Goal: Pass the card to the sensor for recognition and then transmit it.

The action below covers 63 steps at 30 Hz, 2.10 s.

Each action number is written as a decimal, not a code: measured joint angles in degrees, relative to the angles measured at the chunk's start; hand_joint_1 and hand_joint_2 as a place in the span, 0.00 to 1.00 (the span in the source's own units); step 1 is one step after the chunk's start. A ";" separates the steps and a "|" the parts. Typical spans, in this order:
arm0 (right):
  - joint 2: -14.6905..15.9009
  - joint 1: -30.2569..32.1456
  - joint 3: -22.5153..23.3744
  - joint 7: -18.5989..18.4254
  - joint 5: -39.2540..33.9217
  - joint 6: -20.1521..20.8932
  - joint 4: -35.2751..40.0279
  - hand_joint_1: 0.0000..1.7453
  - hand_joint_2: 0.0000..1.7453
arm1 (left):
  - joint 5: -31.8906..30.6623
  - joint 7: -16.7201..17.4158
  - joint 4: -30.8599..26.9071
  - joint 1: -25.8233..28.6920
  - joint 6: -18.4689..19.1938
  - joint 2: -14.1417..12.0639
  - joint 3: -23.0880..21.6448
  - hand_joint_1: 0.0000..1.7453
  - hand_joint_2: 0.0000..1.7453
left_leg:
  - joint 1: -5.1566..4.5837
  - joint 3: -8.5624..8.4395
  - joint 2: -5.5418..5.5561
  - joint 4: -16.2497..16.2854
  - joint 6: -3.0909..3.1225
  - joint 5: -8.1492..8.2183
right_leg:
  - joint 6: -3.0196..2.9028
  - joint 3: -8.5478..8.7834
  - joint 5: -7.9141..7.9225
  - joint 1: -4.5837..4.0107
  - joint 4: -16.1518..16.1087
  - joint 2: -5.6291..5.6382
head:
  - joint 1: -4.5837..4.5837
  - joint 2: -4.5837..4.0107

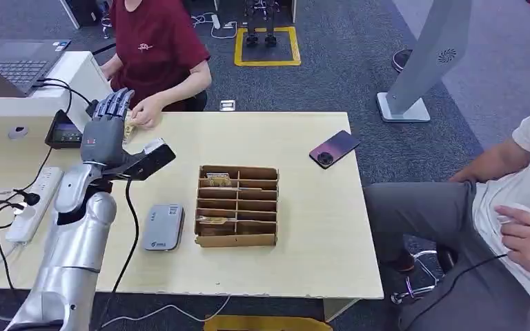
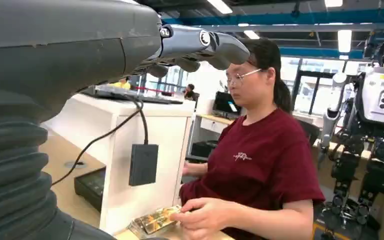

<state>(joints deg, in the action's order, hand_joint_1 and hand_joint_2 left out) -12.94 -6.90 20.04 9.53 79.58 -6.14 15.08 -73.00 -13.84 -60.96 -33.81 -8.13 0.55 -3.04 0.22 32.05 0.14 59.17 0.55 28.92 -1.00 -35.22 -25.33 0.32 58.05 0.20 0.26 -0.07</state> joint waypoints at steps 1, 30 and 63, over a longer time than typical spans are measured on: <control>0.02 0.00 -0.02 0.00 0.00 0.00 0.00 0.00 0.00 | 0.02 0.00 0.16 0.00 0.07 0.00 0.09 0.00 1.00 | 0.00 0.00 0.00 0.00 0.00 0.00 | 0.00 0.00 0.00 0.00 0.00 0.00 | 0.02 0.00; 1.03 2.17 0.92 0.61 -2.49 -2.36 -0.04 0.00 0.00 | 11.60 -7.25 -17.80 22.00 0.49 -8.35 -12.14 0.00 1.00 | 0.00 0.07 -0.19 -0.04 0.01 0.14 | 0.09 -0.13 -0.15 0.01 -0.01 0.25 | 0.02 0.00; 0.11 2.64 1.68 -1.09 -1.16 -3.19 0.28 0.00 0.00 | 12.37 -5.84 -35.89 38.64 -4.04 -12.74 -25.46 0.00 1.00 | -0.03 0.16 -0.16 -0.03 0.02 0.13 | 0.16 -0.16 -0.07 0.04 -0.02 0.14 | 0.00 0.00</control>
<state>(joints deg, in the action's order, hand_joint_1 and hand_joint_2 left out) -12.83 -4.26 21.73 8.44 78.42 -9.33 15.37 -60.63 -19.67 -96.85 4.83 -12.17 -12.20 -28.50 0.19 32.21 -0.03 59.14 0.57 29.05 -0.84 -35.39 -25.40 0.35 58.03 0.34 0.26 -0.07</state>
